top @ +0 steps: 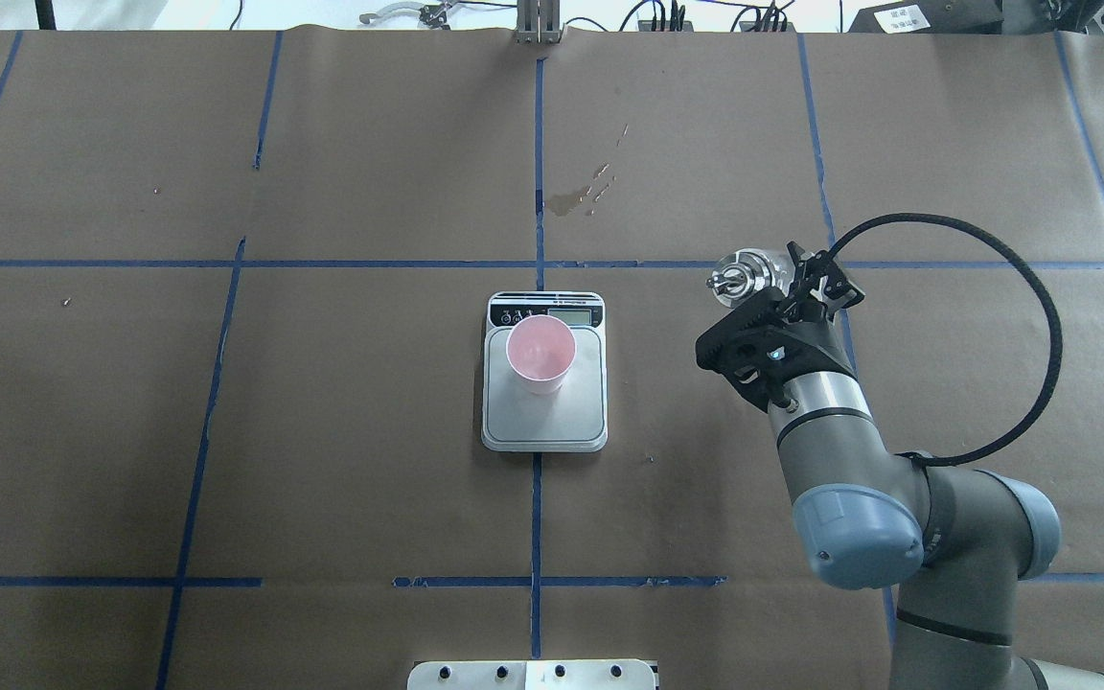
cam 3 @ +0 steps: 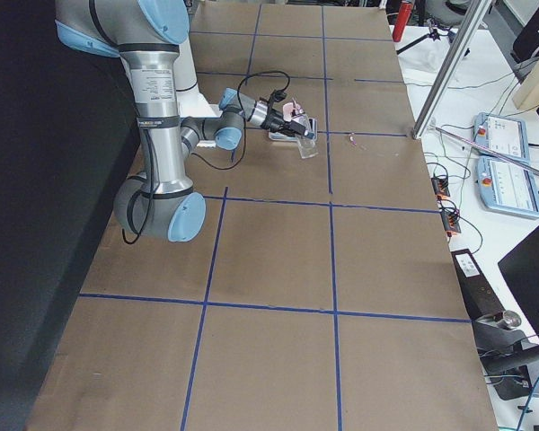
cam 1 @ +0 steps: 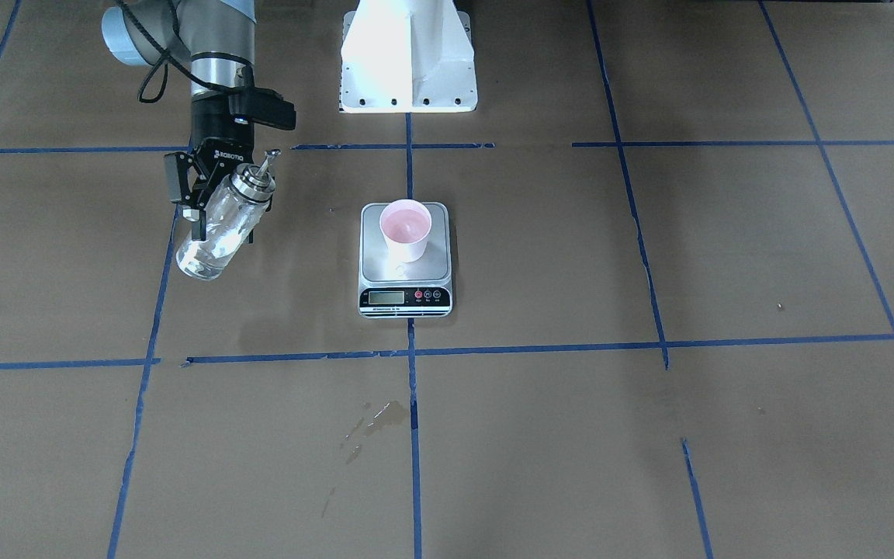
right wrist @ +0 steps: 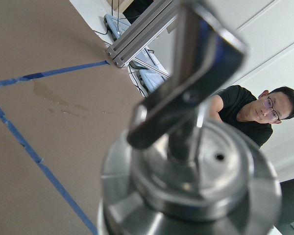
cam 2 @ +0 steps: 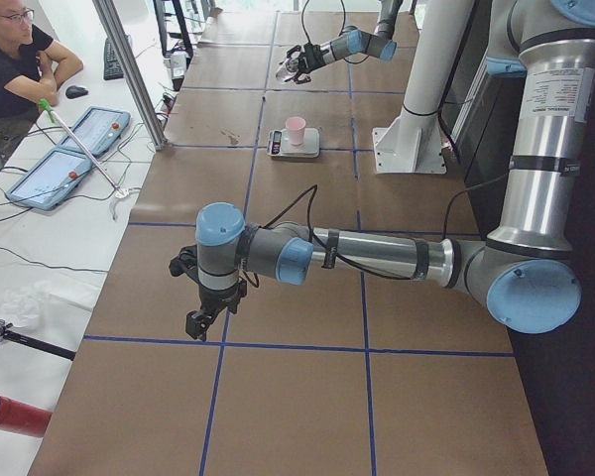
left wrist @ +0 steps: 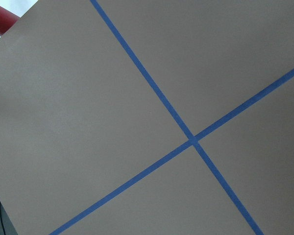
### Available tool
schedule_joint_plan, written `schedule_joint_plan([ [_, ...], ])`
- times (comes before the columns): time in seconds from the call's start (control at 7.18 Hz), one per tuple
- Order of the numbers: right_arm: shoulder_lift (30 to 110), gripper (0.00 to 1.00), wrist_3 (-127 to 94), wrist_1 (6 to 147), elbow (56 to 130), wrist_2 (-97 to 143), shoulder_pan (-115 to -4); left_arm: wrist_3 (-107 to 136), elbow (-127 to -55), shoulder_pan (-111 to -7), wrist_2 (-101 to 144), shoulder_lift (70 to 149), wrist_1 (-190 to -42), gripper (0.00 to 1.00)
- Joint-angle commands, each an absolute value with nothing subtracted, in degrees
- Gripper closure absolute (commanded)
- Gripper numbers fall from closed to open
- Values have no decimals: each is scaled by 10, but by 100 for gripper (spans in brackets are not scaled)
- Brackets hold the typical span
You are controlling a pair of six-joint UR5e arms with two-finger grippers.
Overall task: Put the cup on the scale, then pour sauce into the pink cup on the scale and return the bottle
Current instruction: 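Lift the bottle with the right gripper and carry it toward the pink cup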
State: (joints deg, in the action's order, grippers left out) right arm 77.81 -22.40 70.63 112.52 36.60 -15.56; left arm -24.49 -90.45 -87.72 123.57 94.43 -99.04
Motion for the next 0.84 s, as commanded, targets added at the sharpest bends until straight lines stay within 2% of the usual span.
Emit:
schedule_joint_plan([
  [0.0, 730, 100, -219, 818, 1121, 312, -125, -217, -900, -876, 1237, 947, -993, 0],
  [0.28, 702, 100, -218, 916, 1121, 298, -116, -76, -910, -875, 1238, 947, -996, 0],
  [0.7, 645, 100, -218, 1011, 1080, 262, -116, -69, -911, -875, 1241, 948, -996, 0],
])
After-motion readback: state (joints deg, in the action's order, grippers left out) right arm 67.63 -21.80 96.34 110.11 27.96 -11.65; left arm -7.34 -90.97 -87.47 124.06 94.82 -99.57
